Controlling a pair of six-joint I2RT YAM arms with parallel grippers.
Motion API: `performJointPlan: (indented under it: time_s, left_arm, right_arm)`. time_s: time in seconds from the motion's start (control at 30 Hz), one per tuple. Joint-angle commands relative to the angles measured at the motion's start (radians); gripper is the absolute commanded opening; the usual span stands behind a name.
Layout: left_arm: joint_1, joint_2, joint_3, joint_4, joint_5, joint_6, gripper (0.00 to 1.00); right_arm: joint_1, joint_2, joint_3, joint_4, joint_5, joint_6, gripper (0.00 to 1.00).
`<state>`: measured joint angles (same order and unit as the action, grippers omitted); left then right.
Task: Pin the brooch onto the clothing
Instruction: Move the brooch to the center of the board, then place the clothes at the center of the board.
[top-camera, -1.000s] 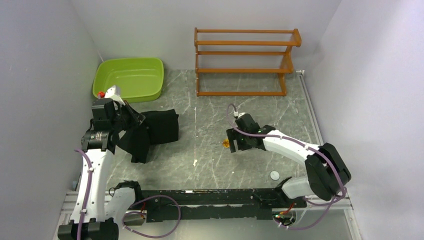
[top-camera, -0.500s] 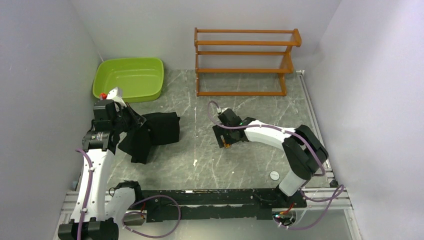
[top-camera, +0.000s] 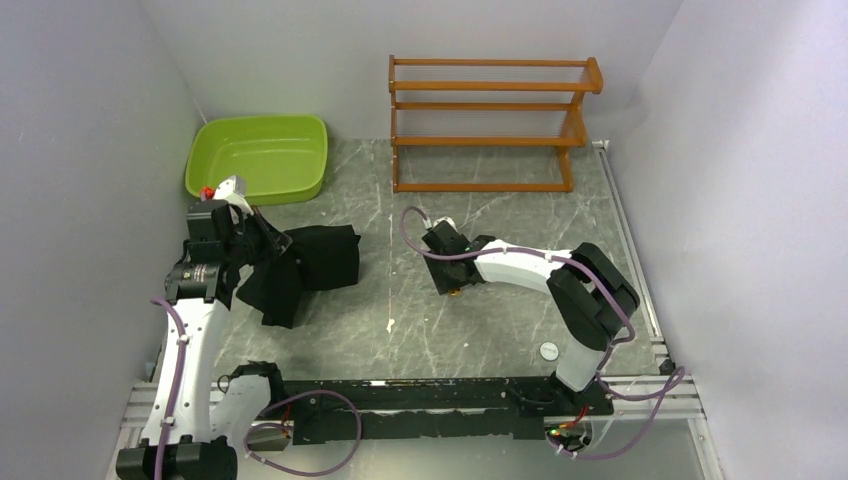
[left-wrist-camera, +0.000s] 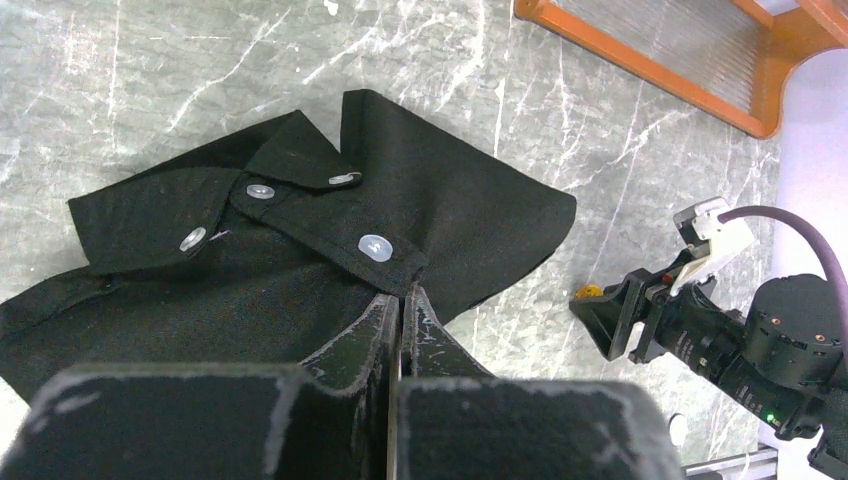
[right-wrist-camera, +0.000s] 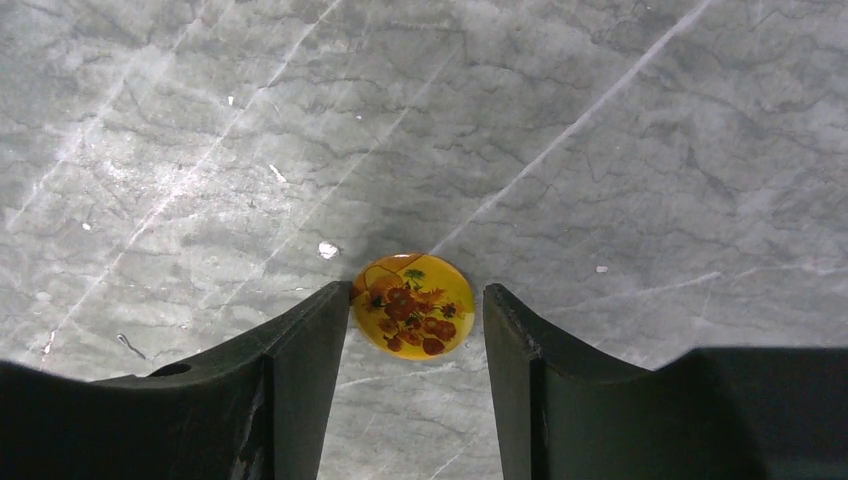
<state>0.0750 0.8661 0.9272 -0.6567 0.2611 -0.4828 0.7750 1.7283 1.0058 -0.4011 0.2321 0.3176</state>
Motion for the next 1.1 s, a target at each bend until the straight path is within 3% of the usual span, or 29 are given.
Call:
performJointPlan:
  time_s: [0.0,0.17,0.37,0.6,0.73,0.93,1.07]
  left_arm:
    - [-0.003,-0.020,0.002,0.010,-0.008,0.018,0.03]
    - [-0.002,-0.019,0.005,0.003,0.003,0.021,0.03]
    - [-0.003,-0.011,0.012,0.012,0.058,0.018,0.03]
    - [-0.041,0.034,0.037,0.028,0.136,0.003,0.03]
    - [-0.139,0.061,0.065,0.063,0.151,-0.001,0.03]
    - [-0.336,0.102,0.196,0.110,0.138,0.042,0.03]
    - [-0.459,0.158,0.287,0.105,0.116,0.109,0.03]
  right_arm:
    - [0.000,0.005,0.027,-0.047,0.057,0.006,0.56]
    - [-0.012,-0.024,0.014,-0.060,0.058,0.012,0.55]
    - [-0.101,-0.071,-0.047,-0.031,-0.043,0.016,0.54]
    - [-0.357,-0.133,-0.139,-0.028,-0.076,0.057,0.56]
    - [-0.429,-0.263,-0.172,-0.012,-0.090,0.045,0.63]
    - [-0.427,-0.468,-0.138,0.011,-0.181,0.027,0.87]
    - [-0.428,-0.529,-0.090,-0.004,-0.227,0.006,0.91]
